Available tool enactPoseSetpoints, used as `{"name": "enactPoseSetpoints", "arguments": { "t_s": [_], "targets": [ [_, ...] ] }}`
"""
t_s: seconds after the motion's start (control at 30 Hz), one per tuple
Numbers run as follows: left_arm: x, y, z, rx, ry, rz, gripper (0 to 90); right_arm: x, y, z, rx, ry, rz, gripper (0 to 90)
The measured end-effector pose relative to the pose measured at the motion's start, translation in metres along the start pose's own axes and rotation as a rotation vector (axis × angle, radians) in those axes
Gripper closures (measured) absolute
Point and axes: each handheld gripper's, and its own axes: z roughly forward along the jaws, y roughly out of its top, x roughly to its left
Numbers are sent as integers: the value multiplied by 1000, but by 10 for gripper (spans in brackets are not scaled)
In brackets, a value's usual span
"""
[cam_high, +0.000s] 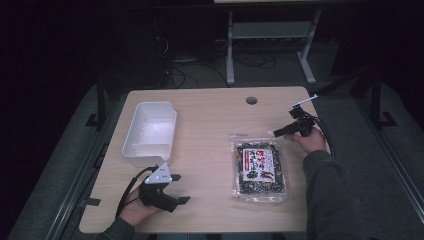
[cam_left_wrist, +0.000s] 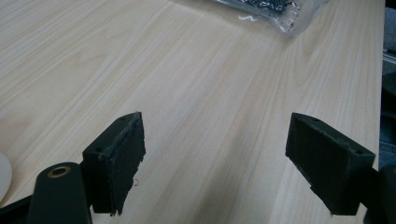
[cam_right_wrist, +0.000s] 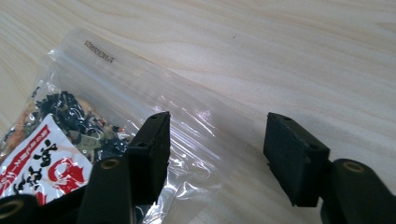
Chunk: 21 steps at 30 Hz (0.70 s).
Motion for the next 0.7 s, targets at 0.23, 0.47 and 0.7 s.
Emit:
{"name": "enactPoseSetpoints", "arguments": {
  "t_s": [0.23,0.47,0.7],
  "targets": [
    [0,0,0,-2,-5,-4,195,-3,-2,2,-8,17,0,641],
    [1,1,1,-4,-13,-10,205,-2,-4,-9,-34,3,-41,888],
    [1,3,3,-5,-18,-12,205,1,-9,-22,-50,9,-71,898]
  ]
}}
